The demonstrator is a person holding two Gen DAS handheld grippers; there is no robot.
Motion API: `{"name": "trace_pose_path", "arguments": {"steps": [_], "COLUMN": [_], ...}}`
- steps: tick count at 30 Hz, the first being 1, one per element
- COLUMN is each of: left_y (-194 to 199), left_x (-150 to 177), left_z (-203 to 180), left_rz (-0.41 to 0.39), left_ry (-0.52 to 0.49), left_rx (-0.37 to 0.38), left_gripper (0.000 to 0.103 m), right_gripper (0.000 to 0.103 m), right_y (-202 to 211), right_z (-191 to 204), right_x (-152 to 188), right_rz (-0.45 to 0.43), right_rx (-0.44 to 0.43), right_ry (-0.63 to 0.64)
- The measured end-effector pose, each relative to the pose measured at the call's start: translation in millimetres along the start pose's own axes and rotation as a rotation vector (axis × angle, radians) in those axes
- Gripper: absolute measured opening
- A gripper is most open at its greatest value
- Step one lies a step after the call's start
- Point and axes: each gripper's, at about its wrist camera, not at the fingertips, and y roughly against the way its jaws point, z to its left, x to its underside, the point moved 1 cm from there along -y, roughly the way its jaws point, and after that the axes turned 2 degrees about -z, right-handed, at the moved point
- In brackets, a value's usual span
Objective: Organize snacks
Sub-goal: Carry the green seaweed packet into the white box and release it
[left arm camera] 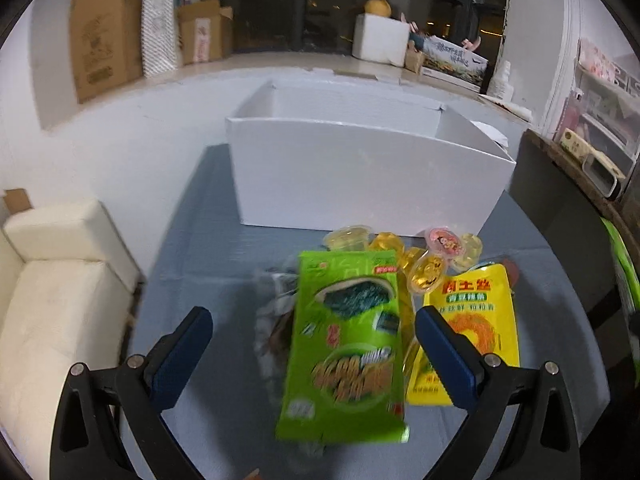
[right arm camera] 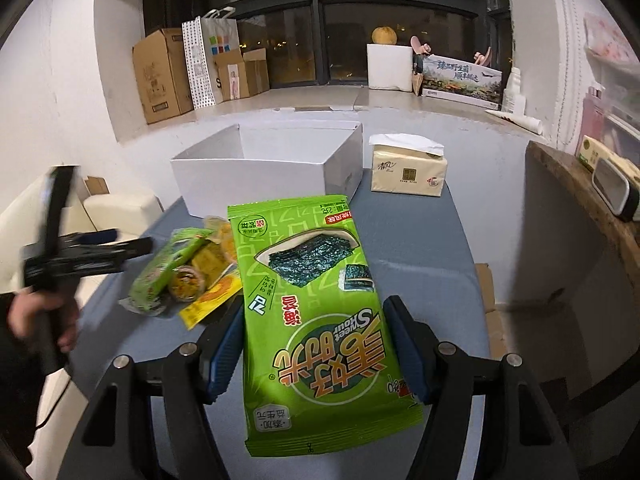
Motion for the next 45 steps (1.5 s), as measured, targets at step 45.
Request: {"name": "trace_pose_path", "arguments": {"steps": [45], "left_y": [-70.7], "left_x": [-240.6], "left_z": [-16.4], "left_rz": [-0.098], "left_ry": [-0.069], "left_rx": [-0.020], "left_gripper": [0.092], "right_gripper": [0.097], "right_y": [-190.1], "right_z": [14.6], "right_x": [-202.7], "right_rz": [0.024], "right_rx": [0.134], "right_ry": [-0.043]}}
